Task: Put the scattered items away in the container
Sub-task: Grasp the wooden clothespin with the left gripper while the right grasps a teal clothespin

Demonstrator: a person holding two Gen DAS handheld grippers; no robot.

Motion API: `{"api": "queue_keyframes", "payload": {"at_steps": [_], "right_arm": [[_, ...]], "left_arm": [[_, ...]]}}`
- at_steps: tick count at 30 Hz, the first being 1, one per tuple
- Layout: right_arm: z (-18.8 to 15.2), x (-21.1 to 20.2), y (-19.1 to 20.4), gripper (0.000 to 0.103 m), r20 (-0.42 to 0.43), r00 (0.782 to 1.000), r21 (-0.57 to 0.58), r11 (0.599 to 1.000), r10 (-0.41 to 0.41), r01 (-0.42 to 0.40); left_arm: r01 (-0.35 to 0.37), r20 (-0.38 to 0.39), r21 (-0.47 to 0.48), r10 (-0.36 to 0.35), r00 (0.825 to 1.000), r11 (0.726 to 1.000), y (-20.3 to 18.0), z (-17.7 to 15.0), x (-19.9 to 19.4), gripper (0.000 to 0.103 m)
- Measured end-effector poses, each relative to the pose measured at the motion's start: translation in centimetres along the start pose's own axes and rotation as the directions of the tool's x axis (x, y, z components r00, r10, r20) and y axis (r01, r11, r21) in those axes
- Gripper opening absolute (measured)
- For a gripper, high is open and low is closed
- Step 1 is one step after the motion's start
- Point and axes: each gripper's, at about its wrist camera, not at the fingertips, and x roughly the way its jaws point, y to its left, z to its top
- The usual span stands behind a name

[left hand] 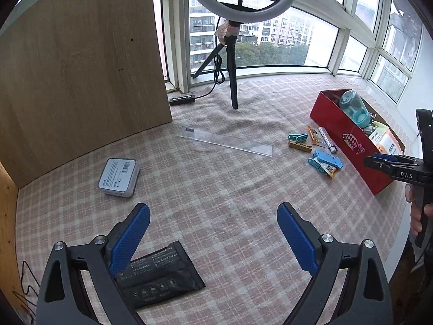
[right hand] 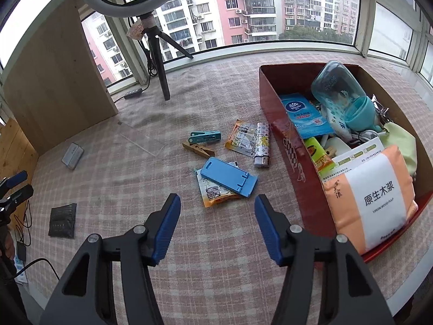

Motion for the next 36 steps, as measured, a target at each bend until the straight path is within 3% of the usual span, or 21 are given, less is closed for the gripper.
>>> {"api": "queue_keyframes", "payload": {"at_steps": [3,8,15,18,21,25,30,34,36], "right_arm": [[-1.2,0.7,-0.6,0.056,-0.023,1.000,0.015,1.000,0.007,-0.007],[-1.6,0.9,-2.0,0.056,-0.023,0.999,0.066,0.997,0.033,-0.032],[2.4,2.8,-1.6,0.056,-0.023,0.996,0.098,0.991,0.091,-0.088],[5.0,4.5,-1.2,0.056,-0.047,0.992,0.115,0.987,0.119,-0.113],[7.6,6.6,-1.0,0.056,-0.090,0.986,0.135,0.983,0.141,-0.128],[9.4,10.1,-1.4,0.056,-0.175,0.972,0.209,0.971,0.156,-0.118],[10.6,13.9,-2.1,0.045,-0.265,0.949,0.297,0.951,0.171,-0.088],[11.0,16.3,-2.7,0.044,-0.310,0.929,0.365,0.928,0.202,-0.080],[11.2,16.9,-2.8,0.044,-0.314,0.926,0.390,0.918,0.209,-0.075]], "left_arm": [[0.029,-0.033,0.052,-0.028,0.999,0.998,-2.7,0.6,2.0,0.085],[0.052,-0.037,0.053,-0.050,0.998,0.997,-3.2,2.0,3.1,0.085],[0.040,-0.055,0.063,-0.036,0.998,0.997,-1.3,2.6,3.9,0.083],[0.072,-0.055,0.132,-0.065,0.996,0.989,-2.4,3.1,4.8,0.083],[0.127,-0.058,0.250,-0.116,0.992,0.960,-4.8,3.6,6.4,0.082],[0.229,-0.099,0.367,-0.207,0.973,0.901,-7.5,4.8,9.4,0.066],[0.353,-0.159,0.402,-0.315,0.936,0.845,-9.2,7.1,13.2,0.064],[0.400,-0.201,0.457,-0.346,0.916,0.794,-10.5,8.3,15.9,0.062],[0.421,-0.228,0.482,-0.355,0.907,0.768,-11.1,8.5,17.0,0.055]]}}
